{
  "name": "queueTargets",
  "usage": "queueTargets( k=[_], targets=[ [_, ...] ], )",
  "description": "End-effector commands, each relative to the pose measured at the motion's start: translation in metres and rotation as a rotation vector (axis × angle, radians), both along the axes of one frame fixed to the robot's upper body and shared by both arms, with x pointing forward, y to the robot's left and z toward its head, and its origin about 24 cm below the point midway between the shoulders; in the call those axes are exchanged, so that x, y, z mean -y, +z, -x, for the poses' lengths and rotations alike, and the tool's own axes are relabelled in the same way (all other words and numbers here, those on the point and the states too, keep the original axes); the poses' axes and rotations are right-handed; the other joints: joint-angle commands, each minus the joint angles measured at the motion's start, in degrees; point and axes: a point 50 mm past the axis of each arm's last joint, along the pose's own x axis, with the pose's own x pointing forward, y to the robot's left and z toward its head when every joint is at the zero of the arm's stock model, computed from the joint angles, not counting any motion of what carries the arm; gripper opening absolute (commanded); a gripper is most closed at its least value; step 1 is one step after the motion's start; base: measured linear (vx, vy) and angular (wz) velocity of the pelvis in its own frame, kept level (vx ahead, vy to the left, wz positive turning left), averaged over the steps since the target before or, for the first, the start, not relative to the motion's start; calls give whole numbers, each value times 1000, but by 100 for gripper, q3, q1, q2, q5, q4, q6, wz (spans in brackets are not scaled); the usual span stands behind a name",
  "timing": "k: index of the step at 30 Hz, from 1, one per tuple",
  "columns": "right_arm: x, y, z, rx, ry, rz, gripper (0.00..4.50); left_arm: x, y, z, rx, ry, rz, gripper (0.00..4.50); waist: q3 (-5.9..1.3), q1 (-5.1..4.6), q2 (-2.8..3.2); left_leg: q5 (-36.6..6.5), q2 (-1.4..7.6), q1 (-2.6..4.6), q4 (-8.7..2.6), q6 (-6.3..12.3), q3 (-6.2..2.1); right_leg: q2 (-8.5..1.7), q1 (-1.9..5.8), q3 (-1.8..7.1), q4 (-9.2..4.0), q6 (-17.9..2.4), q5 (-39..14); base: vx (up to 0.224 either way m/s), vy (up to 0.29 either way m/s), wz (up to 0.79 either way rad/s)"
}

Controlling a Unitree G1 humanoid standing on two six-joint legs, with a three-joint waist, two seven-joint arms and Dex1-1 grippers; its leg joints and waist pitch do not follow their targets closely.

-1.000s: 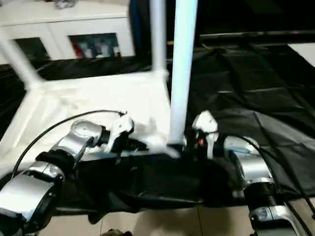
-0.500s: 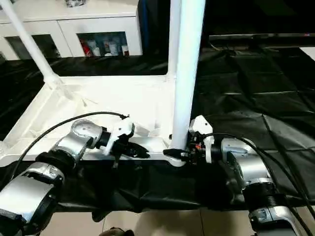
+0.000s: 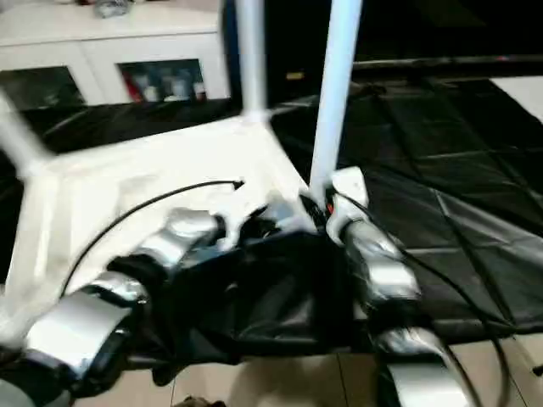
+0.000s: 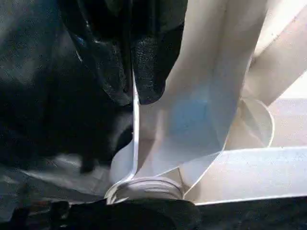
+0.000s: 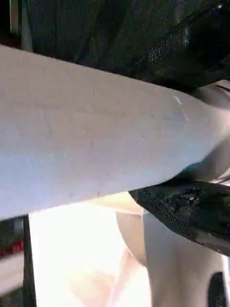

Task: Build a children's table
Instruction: Rotate leg to tighten

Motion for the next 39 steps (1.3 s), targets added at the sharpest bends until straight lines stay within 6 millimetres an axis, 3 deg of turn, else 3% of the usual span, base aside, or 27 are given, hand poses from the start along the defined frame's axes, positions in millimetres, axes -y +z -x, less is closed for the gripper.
queueTargets(
  k=[1,4,5,7,9,11,14,18,20,22,26,34,36,39],
  targets=[
    [-24,-34,18,-128,119,17,230,5,14,-7,67,39,45,0,-342,-5,-79,-1987,286,156,-432,166,-231,-293,187,164,-502,-1167,-1483,0,0,0],
    [-26,-27,18,-75,185,-16,268,6,12,-4,66,-6,43,0,-344,9,-94,-1907,292,147,-420,321,-221,-288,211,154,-500,-1185,-1357,0,0,0],
    [-23,-24,19,-59,215,-36,278,5,12,-3,69,-26,40,0,-349,13,-71,-1896,298,148,-419,354,-224,-283,216,148,-492,-1205,-1312,0,0,0],
    [-17,-21,21,-45,267,-10,283,4,11,-3,72,-35,32,0,-353,20,-87,-1851,308,137,-412,411,-222,-272,237,139,-475,-1228,-1177,0,0,0],
    [-7,-18,26,-46,357,20,318,2,11,-3,74,-39,27,0,-348,33,-88,-1824,307,135,-404,463,-216,-269,247,134,-471,-1254,-1152,0,0,0],
    [9,-14,38,-61,492,50,318,-1,11,-3,72,-48,23,0,-350,73,-133,-1708,312,131,-374,576,-204,-282,263,139,-474,-1234,-1165,0,0,0],
    [27,-8,46,-70,541,59,318,-2,10,-2,70,-60,23,0,-350,113,-158,-1536,309,87,-349,724,-204,-293,276,129,-469,-1198,-1224,0,0,0],
    [63,3,70,-138,661,69,318,-2,9,-1,66,-86,31,0,-349,164,-197,-1470,332,98,-332,806,-207,-286,258,132,-487,-1177,-1391,0,0,0],
    [67,4,73,-149,675,72,318,-2,9,0,64,-89,34,0,-348,192,-206,-1299,322,70,-319,855,-208,-281,254,126,-467,-1180,-1359,0,0,0],
    [77,9,82,-178,708,57,318,-1,9,1,59,-107,40,0,-333,208,-207,-1365,322,86,-315,853,-201,-283,240,134,-490,-1137,-1544,0,0,0],
    [77,13,87,-183,730,47,318,0,8,3,57,-122,50,0,-331,225,-225,-1302,311,81,-310,849,-201,-276,224,123,-506,-1104,-1639,0,0,0],
    [55,18,77,-95,703,-2,318,0,10,4,74,-135,88,0,-333,235,-248,-1298,324,93,-331,756,-212,-289,203,128,-486,-1119,-1666,0,0,0],
    [49,18,71,-67,669,4,323,-2,12,4,46,-144,121,44,-333,237,-259,-1275,326,96,-336,723,-214,-294,197,136,-481,-1115,-1679,0,0,0],
    [43,17,67,-61,655,-6,323,-4,16,3,37,-146,146,67,-335,239,-268,-1215,327,90,-329,716,-200,-305,199,142,-461,-1205,-1569,0,0,0]
  ],
)
